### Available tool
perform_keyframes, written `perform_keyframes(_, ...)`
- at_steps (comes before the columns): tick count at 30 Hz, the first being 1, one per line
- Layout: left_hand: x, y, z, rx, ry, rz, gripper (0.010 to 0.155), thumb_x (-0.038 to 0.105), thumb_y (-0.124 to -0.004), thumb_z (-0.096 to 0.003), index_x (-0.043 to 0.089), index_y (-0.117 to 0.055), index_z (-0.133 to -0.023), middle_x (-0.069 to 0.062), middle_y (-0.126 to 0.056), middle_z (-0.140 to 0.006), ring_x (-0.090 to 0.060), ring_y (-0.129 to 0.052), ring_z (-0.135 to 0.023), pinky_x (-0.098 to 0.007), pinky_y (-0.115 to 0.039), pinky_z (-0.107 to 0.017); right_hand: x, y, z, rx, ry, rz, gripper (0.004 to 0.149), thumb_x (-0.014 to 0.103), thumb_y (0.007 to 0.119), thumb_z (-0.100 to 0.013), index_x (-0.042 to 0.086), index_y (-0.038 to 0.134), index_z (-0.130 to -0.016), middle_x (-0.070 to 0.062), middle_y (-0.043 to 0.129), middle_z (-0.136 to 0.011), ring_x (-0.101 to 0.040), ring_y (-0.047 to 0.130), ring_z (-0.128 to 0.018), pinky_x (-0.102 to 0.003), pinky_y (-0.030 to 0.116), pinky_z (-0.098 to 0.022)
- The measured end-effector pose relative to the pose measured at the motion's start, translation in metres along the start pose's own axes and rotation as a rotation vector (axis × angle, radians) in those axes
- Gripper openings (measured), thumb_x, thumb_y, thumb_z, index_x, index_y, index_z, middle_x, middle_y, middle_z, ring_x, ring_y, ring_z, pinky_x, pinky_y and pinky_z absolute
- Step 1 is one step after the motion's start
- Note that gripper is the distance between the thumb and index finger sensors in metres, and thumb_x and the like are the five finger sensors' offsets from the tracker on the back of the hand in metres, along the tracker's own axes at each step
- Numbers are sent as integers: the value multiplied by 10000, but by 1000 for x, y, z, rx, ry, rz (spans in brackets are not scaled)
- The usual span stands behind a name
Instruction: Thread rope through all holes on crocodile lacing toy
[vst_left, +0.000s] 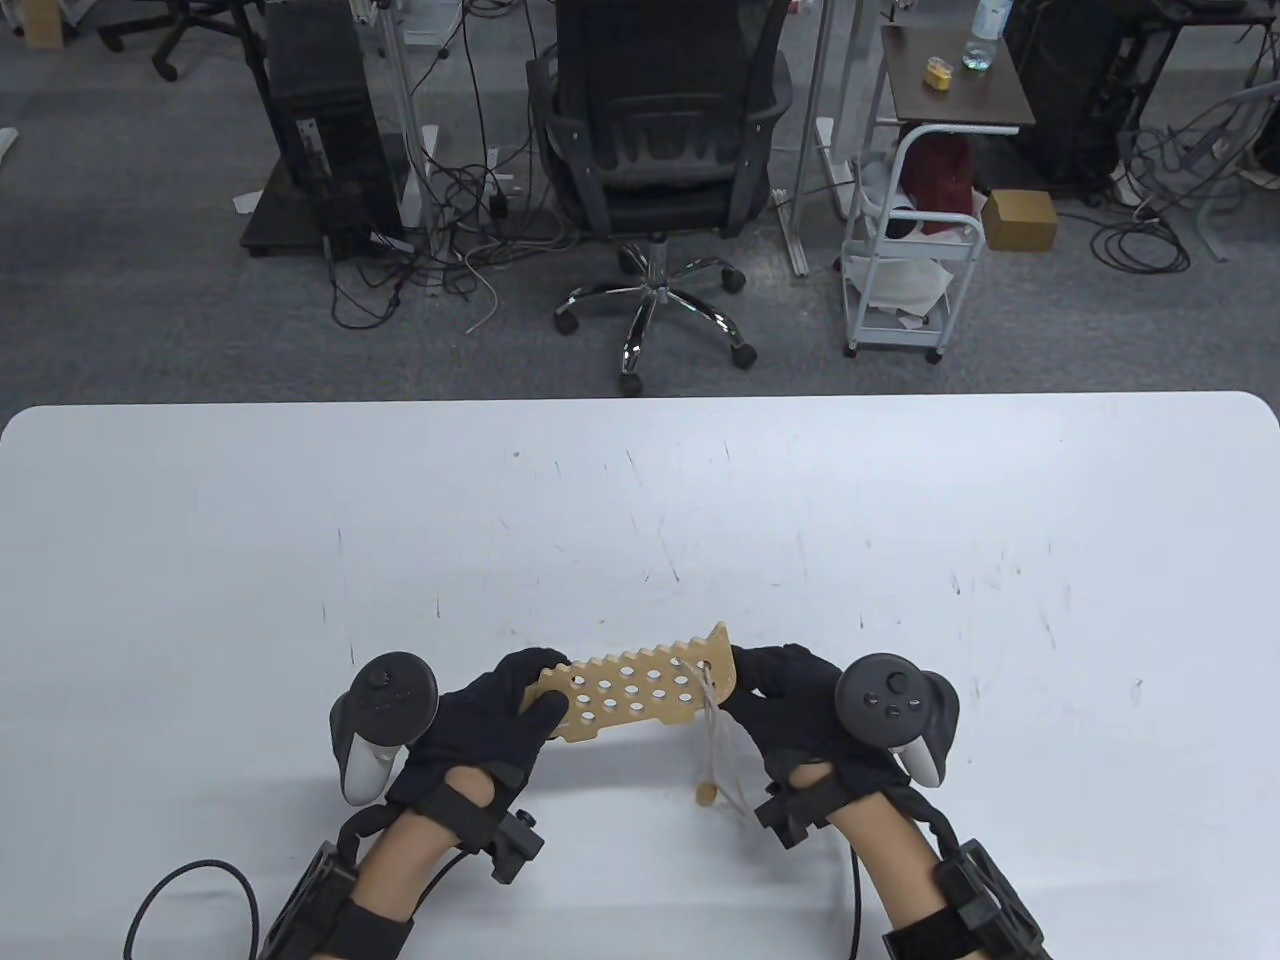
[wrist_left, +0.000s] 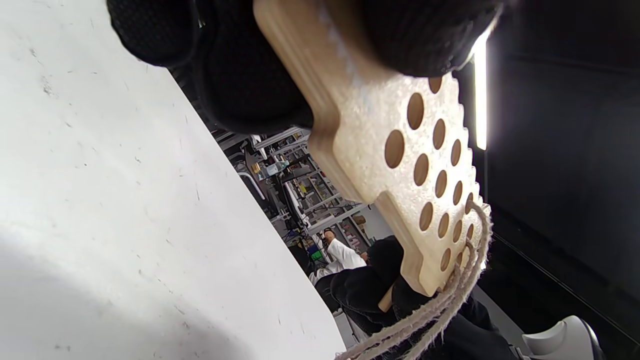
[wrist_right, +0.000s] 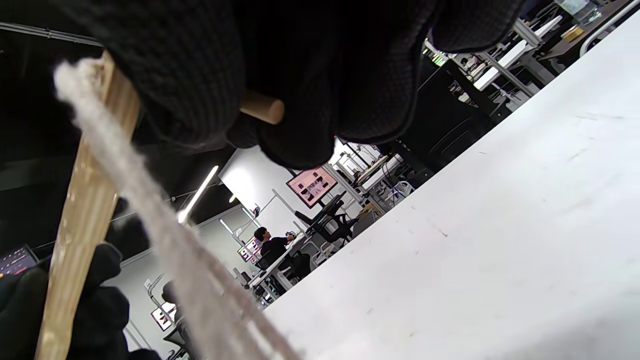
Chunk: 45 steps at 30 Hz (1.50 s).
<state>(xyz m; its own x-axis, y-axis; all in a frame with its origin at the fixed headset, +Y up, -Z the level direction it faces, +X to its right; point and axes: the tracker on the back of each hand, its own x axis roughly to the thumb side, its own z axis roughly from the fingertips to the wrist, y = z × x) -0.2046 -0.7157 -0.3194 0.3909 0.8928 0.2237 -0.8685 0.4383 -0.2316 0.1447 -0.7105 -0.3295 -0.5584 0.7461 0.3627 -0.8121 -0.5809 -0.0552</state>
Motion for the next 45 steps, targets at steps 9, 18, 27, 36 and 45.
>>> perform_keyframes(9,-6,4,-1,21,30,2,535,422,-787,-393,277,-714,-903,31,-911,-756,-230,-968,-557,-518,-692,-668,-9,-8,-2,-29,51,-21,424,311,915,-424,215,881,-835,-51,1038,-712,-377,925,-748,-620,612,-627)
perform_keyframes(18,-13,11,-1,65,63,-2,534,421,-788,-393,275,-715,-902,30,-911,-756,-231,-969,-555,-519,-692,-668,-13,-18,-2,-74,81,-47,421,308,910,-426,220,869,-836,-56,1041,-726,-398,926,-747,-625,619,-622)
perform_keyframes(27,-19,17,-2,100,89,-1,535,421,-790,-393,273,-716,-902,26,-912,-754,-235,-968,-554,-521,-692,-666,-18,-27,-3,-115,114,-77,410,312,900,-434,224,866,-833,-66,1028,-748,-403,918,-753,-626,613,-624)
perform_keyframes(36,-26,25,-2,136,120,0,535,419,-791,-392,271,-718,-901,25,-913,-752,-236,-968,-552,-521,-692,-664,-23,-37,-3,-168,141,-122,414,315,900,-430,225,862,-832,-68,1022,-753,-406,912,-756,-628,609,-624)
perform_keyframes(45,-33,32,-2,167,149,4,535,420,-791,-392,271,-718,-901,25,-914,-751,-236,-970,-549,-512,-702,-653,-27,-47,-2,-204,167,-174,402,319,888,-442,225,854,-832,-68,995,-771,-399,892,-771,-633,590,-629)
